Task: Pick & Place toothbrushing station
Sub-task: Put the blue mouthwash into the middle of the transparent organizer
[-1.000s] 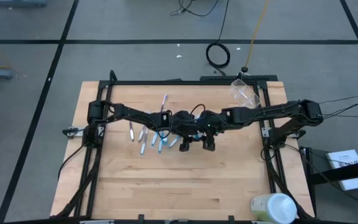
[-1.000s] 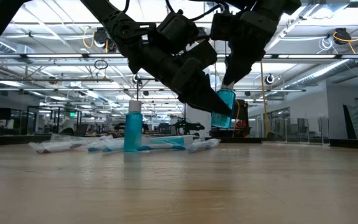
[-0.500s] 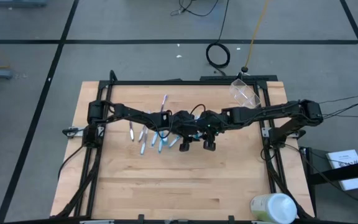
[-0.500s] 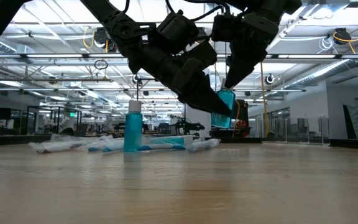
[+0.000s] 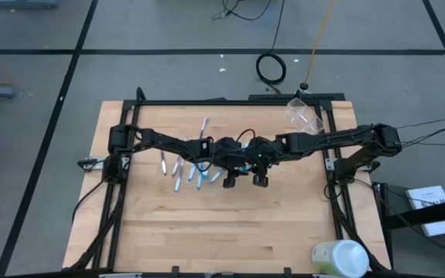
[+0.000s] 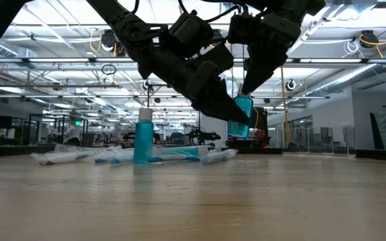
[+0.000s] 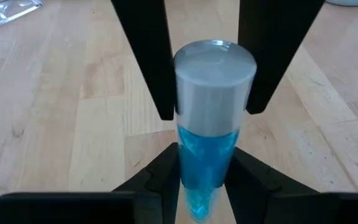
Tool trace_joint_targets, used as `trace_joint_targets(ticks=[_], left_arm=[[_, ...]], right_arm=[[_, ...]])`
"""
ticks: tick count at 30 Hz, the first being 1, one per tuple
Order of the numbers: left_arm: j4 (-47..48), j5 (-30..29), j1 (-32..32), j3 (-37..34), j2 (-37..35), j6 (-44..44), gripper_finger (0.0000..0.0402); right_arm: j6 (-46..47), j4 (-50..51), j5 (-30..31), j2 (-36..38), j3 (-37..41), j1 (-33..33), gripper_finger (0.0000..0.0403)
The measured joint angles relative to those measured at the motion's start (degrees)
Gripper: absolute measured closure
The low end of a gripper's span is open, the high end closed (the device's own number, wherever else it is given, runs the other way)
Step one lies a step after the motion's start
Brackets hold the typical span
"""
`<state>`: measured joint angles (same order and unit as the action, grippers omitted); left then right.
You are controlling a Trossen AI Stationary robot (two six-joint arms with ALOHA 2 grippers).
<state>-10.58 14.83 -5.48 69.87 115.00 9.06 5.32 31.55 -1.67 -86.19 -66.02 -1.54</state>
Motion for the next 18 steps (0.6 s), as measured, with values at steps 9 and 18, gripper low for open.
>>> trace_joint_targets(ticks=[9,18], left_arm=[[-1.4,0.1,0.0,0.1,-0.2,-2.7,0.0181],[0.9,0.1,-0.4,0.1,-4.5,-1.2,0.0089]], right_arm=[[0.0,0.0,-0.1,0.0,0.0,0.0,0.0312],[0.0,2.3,0.1,0.2,0.0,0.0,0.0311]])
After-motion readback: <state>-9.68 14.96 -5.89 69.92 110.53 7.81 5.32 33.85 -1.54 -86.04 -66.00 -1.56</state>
